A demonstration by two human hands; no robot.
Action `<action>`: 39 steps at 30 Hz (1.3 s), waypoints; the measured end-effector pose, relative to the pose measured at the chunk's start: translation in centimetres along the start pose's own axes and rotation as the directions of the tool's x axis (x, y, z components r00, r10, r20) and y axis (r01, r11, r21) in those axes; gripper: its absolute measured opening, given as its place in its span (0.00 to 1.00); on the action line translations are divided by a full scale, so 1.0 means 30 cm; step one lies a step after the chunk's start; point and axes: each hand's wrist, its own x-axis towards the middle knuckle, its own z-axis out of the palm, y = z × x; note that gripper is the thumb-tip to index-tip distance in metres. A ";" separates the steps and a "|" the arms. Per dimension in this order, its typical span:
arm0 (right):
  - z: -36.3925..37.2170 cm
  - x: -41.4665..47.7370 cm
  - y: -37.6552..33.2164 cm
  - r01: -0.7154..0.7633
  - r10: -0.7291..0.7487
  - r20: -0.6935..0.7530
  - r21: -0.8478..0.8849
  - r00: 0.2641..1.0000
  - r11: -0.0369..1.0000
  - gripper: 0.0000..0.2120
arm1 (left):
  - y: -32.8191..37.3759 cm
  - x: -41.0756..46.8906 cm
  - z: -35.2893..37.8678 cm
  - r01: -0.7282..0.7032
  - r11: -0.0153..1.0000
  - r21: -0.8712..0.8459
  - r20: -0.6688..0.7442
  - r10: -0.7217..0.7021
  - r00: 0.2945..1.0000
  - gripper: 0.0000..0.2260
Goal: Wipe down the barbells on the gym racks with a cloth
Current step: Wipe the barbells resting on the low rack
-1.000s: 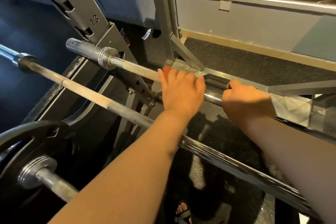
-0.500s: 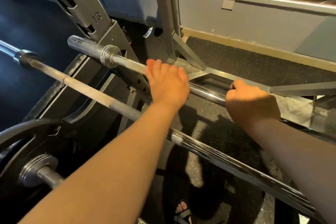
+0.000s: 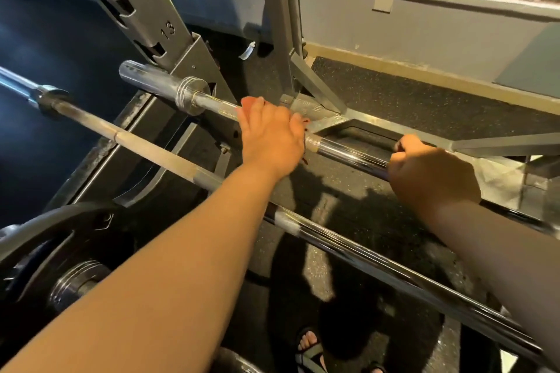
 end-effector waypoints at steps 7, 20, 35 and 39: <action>-0.010 0.008 -0.014 -0.074 0.075 0.102 -0.005 0.992 0.997 0.13 | 0.139 -0.088 0.030 -0.023 0.991 -0.135 0.044 0.029 0.999 0.18; -0.016 0.010 -0.017 -0.123 0.118 0.123 0.034 0.985 0.992 0.14 | -0.066 0.071 -0.019 0.031 0.990 0.134 -0.007 -0.031 1.000 0.21; -0.079 0.052 -0.030 -0.214 0.132 0.412 0.159 0.902 0.964 0.15 | 0.078 -0.061 -0.044 -0.390 0.919 0.063 0.128 0.380 0.916 0.10; -0.060 0.083 -0.194 -0.038 -0.014 0.247 0.204 0.969 0.978 0.14 | 0.070 -0.071 -0.046 -0.447 0.890 0.095 0.095 0.439 0.894 0.05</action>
